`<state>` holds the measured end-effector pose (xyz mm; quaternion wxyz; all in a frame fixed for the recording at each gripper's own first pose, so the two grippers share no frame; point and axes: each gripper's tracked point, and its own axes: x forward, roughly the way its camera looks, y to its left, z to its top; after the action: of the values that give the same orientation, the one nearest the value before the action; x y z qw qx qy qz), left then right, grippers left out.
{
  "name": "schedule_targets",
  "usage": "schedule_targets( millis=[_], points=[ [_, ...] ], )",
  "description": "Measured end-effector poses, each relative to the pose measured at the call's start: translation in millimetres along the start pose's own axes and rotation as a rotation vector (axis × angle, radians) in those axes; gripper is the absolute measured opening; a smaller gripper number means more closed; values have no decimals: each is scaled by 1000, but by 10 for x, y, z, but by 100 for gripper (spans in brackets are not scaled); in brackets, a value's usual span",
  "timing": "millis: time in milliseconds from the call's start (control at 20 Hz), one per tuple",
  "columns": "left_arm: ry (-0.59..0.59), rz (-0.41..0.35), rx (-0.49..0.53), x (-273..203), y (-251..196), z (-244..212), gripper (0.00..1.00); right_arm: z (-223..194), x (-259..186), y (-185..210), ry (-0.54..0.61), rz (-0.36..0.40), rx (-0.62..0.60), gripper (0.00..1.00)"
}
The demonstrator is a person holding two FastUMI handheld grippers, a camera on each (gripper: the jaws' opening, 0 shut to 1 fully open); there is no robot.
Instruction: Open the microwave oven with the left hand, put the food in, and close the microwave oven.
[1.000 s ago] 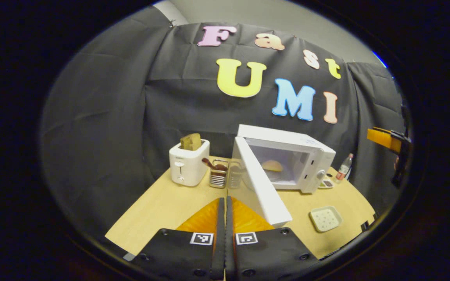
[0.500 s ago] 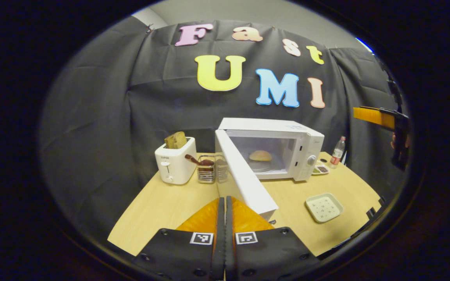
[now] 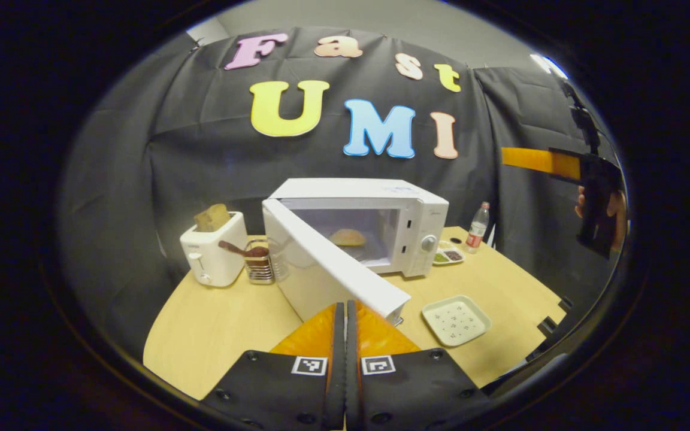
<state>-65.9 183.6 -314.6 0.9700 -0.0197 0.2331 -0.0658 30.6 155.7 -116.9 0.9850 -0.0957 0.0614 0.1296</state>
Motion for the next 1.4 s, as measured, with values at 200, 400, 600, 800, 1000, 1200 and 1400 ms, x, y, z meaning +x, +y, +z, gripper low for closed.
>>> schedule_targets(
  millis=[200,400,600,800,1000,1200,1400],
  points=[
    [6,-49,16,180,-224,54,7,97,-50,-220,-15,-63,44,95],
    [5,-87,27,345,-432,149,7,272,-108,-386,-56,-107,67,95],
    [-10,-129,39,496,-624,267,7,363,-117,-508,-74,-125,57,95],
    [-16,-162,35,656,-767,359,7,323,-135,-625,-62,-147,63,95],
    [-27,-175,43,819,-859,460,7,314,-166,-785,-56,-169,50,95],
    [-38,-181,48,993,-968,559,7,298,-180,-901,-56,-177,42,95],
    [-39,-183,41,1141,-1067,602,7,235,-126,-1016,-43,-184,54,95]
  ],
)
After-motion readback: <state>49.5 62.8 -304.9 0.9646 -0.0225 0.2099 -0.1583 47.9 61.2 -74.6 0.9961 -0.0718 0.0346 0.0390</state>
